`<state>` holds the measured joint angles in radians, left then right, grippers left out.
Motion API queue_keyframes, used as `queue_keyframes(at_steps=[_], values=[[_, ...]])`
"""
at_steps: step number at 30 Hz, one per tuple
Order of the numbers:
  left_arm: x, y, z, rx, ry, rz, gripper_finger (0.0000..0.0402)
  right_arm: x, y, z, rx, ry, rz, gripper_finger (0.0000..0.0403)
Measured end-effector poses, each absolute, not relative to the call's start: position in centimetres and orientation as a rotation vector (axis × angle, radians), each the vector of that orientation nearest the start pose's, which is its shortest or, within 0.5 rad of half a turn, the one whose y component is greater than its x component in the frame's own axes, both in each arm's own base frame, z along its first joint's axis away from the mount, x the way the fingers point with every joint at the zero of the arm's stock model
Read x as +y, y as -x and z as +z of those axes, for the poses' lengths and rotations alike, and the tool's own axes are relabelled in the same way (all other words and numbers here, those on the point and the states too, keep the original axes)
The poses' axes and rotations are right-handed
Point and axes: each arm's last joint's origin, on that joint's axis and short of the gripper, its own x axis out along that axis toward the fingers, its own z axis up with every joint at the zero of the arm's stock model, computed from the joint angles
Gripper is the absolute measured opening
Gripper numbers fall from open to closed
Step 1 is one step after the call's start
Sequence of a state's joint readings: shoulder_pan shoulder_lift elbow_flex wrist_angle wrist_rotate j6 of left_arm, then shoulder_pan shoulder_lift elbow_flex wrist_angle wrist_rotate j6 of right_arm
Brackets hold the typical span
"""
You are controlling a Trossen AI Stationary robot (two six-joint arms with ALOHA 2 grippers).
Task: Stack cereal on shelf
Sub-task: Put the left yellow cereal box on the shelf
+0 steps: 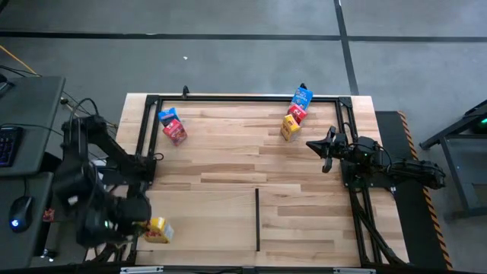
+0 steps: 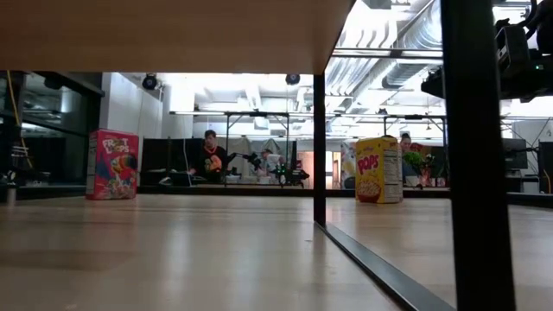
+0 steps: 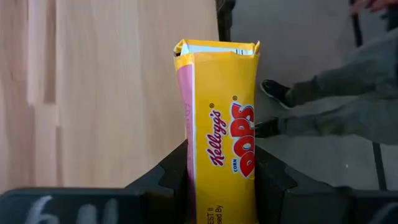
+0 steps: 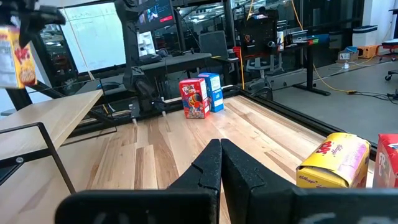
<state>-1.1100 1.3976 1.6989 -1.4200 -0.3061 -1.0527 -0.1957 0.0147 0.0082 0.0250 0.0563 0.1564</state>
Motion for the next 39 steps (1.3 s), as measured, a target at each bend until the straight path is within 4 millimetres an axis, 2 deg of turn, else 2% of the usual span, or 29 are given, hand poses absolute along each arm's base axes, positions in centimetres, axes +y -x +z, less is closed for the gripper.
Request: queue_keyframes(at_steps=[5, 13, 23, 33, 39], values=[[-23.0, -10.4, 39.3, 1.119, 0.259, -0.101, 0.0107, -2.1, -9.6, 16.8, -0.039, -0.154, -0.250, 0.0000], [-25.7, -8.7, 36.9, 1.150, 0.121, -0.038, 0.0106, -2.1, -9.6, 16.8, -0.038, -0.154, -0.250, 0.0000], [-26.2, -8.3, 36.2, 1.117, 0.027, -0.016, 0.0114, -2.1, -9.6, 16.8, -0.039, -0.154, -0.250, 0.0000], [-26.2, -8.3, 36.2, 1.140, -0.024, -0.065, 0.0149, -2.1, -9.6, 16.8, -0.038, -0.154, -0.250, 0.0000], [-26.3, -8.3, 36.1, 1.189, -0.020, -0.088, 0.0183, -2.1, -9.6, 16.8, -0.038, -0.154, -0.250, 0.0000]])
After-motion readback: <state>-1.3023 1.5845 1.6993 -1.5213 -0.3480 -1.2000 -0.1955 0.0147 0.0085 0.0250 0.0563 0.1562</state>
